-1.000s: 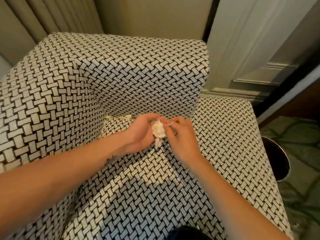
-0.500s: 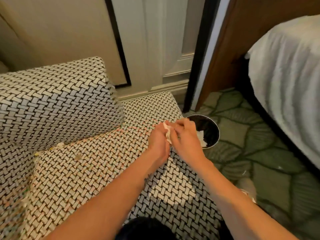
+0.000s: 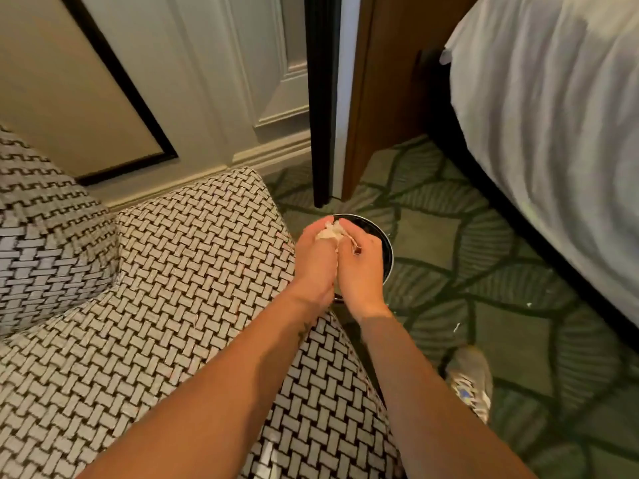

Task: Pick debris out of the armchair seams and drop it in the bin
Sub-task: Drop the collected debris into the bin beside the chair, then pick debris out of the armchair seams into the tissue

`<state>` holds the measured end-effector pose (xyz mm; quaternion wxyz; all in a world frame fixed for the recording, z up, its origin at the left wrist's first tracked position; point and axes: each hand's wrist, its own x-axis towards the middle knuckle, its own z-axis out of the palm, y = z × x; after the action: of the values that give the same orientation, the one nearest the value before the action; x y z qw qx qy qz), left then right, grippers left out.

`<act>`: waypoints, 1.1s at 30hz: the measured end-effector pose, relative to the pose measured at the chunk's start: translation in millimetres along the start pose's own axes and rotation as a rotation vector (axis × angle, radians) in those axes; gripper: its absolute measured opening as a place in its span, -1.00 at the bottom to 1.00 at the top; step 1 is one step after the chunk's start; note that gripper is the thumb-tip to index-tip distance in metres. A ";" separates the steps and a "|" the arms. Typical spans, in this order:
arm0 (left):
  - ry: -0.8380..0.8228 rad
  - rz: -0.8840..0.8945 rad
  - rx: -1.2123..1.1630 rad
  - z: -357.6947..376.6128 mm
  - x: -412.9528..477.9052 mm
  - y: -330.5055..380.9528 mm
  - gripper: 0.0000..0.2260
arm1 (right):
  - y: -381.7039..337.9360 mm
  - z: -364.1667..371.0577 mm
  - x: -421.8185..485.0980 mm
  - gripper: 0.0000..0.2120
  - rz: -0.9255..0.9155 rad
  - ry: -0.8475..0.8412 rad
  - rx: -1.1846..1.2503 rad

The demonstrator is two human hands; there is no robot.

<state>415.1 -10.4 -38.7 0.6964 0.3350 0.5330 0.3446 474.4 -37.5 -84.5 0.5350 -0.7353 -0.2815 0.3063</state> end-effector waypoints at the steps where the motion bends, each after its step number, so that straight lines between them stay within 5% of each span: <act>1: 0.015 -0.007 0.004 3.3 10.4 -2.6 -0.54 | 4.6 3.3 9.5 -0.66 0.045 0.004 0.020; 7: 0.119 -0.021 0.097 23.3 60.4 -21.5 -0.55 | 35.5 7.9 43.3 -0.64 0.229 0.061 0.129; 12: 0.181 -0.083 0.128 40.2 81.1 -29.8 -0.55 | 61.3 6.3 31.9 -0.55 0.207 0.100 0.135; 16: 0.130 -0.168 0.126 33.5 100.9 -45.9 -0.79 | 64.7 9.4 31.2 -0.53 0.234 0.129 0.142; 18: 0.126 -0.261 0.069 27.2 108.7 -53.8 -0.70 | 59.1 9.3 26.3 -0.54 0.243 0.125 0.150; 23: 0.110 -0.338 -0.070 26.5 31.2 0.4 -0.76 | 24.7 10.9 -1.4 -0.56 0.237 0.075 0.132; 33: 0.069 -0.154 -0.147 -60.8 -74.8 57.6 -0.72 | -64.4 17.6 -118.1 -0.59 0.144 -0.218 0.279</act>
<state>334.3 -36.0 34.9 0.7248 0.2290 0.5541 0.3395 378.3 -97.0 -9.4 0.5749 -0.6347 -0.2393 0.4575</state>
